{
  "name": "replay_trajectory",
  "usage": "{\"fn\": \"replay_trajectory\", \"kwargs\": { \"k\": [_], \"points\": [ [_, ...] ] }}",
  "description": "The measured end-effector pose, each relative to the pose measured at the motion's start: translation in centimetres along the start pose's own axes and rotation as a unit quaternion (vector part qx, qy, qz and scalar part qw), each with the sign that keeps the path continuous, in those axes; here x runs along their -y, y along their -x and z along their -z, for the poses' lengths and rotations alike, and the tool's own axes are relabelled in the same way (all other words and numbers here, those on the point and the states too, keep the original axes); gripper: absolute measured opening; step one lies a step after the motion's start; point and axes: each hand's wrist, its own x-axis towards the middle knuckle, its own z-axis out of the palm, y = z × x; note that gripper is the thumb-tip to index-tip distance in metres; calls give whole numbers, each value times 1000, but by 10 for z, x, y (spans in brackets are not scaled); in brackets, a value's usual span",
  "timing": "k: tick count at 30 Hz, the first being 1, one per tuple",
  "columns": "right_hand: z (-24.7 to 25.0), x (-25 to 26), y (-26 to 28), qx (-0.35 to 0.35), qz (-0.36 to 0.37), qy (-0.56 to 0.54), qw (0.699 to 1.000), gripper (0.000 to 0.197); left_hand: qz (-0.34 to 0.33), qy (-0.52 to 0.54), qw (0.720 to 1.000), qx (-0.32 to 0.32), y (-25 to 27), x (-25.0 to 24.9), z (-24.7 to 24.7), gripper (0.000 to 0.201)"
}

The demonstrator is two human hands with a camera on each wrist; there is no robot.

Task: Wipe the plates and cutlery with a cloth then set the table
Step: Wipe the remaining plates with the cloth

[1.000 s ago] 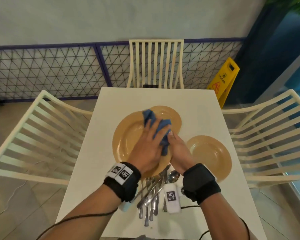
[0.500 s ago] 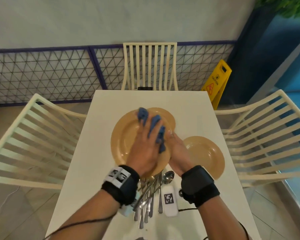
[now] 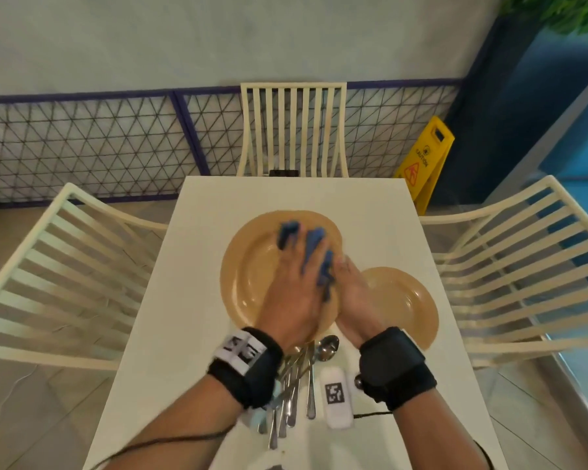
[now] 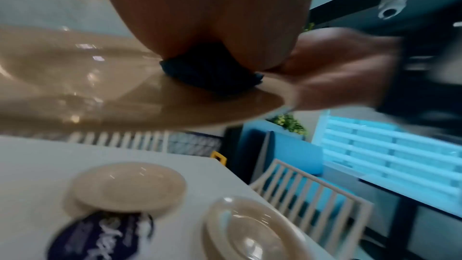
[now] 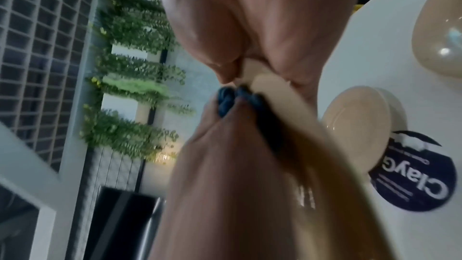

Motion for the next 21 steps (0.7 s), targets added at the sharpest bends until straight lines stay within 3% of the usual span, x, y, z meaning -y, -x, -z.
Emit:
{"fn": "replay_trajectory", "kwargs": {
  "k": [2, 4, 6, 8, 10, 12, 14, 16, 19, 21],
  "points": [
    [13, 17, -2, -32, 7, -4, 999, 40, -73, 20, 997, 30, 26, -14, -15, 62],
    [30, 28, 4, -31, 13, -9, 999, 40, -121, -42, 990, 64, 52, 7, -20, 58],
    [40, 28, 15, -11, 19, 27, 999, 37, -96, -124, 984, 80, 62, 51, -14, 57],
    [37, 15, 20, 10, 20, 51, 998, 37, -12, -145, 987, 65, 51, 84, -1, 59],
    [20, 0, 19, 35, 11, 46, 998, 40, 43, -124, 991, 24, 26, 84, 9, 63],
    [2, -8, 13, 36, 9, 39, 999, 42, 60, -61, 996, 3, 3, 51, 9, 63],
    [-5, -3, 3, 4, 11, 37, 999, 42, 48, -5, 999, 6, 2, 11, -1, 63],
    [4, 13, -5, -45, 4, 27, 999, 42, -4, 11, 999, 37, 23, -9, -13, 60],
    [25, 31, 3, -43, 18, 42, 998, 39, -108, -123, 983, 78, 57, 34, -27, 54],
    [33, 26, 16, -19, 27, 65, 997, 34, -57, -163, 981, 85, 57, 75, -20, 58]
  ]
}}
